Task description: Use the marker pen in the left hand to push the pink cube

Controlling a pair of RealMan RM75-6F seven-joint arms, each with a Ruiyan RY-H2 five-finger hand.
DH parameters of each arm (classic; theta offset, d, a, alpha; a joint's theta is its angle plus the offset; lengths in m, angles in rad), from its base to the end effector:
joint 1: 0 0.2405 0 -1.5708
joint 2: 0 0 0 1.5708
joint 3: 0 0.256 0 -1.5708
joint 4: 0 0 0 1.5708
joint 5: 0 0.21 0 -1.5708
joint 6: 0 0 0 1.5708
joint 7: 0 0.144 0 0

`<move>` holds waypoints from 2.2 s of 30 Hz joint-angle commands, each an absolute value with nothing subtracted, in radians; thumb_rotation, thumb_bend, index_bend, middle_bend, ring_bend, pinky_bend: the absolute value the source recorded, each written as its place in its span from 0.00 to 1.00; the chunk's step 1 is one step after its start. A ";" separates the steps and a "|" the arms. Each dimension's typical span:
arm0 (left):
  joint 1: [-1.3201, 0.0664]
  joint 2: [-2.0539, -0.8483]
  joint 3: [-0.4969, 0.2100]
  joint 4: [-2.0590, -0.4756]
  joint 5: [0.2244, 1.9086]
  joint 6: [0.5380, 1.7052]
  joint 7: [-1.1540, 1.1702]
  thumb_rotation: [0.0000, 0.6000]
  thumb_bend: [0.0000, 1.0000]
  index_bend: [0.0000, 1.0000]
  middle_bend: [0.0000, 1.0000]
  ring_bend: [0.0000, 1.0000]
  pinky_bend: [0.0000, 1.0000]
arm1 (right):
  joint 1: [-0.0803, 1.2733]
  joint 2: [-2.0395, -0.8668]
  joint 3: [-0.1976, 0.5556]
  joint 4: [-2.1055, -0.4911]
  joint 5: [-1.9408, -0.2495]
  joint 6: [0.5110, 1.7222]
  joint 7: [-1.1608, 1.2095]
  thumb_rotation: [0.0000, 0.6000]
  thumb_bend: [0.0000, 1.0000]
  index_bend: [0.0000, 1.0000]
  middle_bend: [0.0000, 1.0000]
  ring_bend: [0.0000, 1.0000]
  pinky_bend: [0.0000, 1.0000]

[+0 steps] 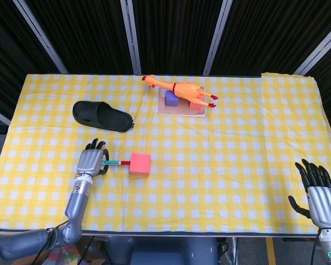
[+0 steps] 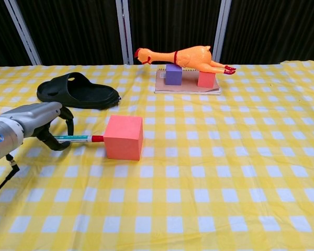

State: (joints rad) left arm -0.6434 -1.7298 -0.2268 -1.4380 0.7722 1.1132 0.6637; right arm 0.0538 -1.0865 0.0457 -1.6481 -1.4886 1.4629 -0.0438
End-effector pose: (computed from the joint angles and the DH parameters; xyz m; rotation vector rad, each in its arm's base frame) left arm -0.1863 0.3222 -0.0494 -1.5958 -1.1076 -0.6637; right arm -0.3148 -0.1700 0.1632 1.3867 -0.9162 0.8336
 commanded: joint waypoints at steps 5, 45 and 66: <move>-0.696 -1.792 -0.241 -1.446 0.745 1.119 0.721 1.00 0.52 0.56 0.14 0.02 0.14 | 0.052 -1.085 0.046 -1.650 -1.489 1.467 -0.039 1.00 0.38 0.00 0.00 0.00 0.00; -0.848 -1.916 -0.291 -1.441 0.631 1.158 0.865 1.00 0.53 0.57 0.15 0.03 0.14 | 0.052 -1.080 0.047 -1.652 -1.488 1.463 -0.022 1.00 0.38 0.00 0.00 0.00 0.00; -0.918 -1.969 -0.326 -1.424 0.576 1.181 0.927 1.00 0.54 0.57 0.15 0.03 0.14 | 0.052 -1.078 0.046 -1.653 -1.486 1.460 -0.013 1.00 0.38 0.00 0.00 0.00 0.00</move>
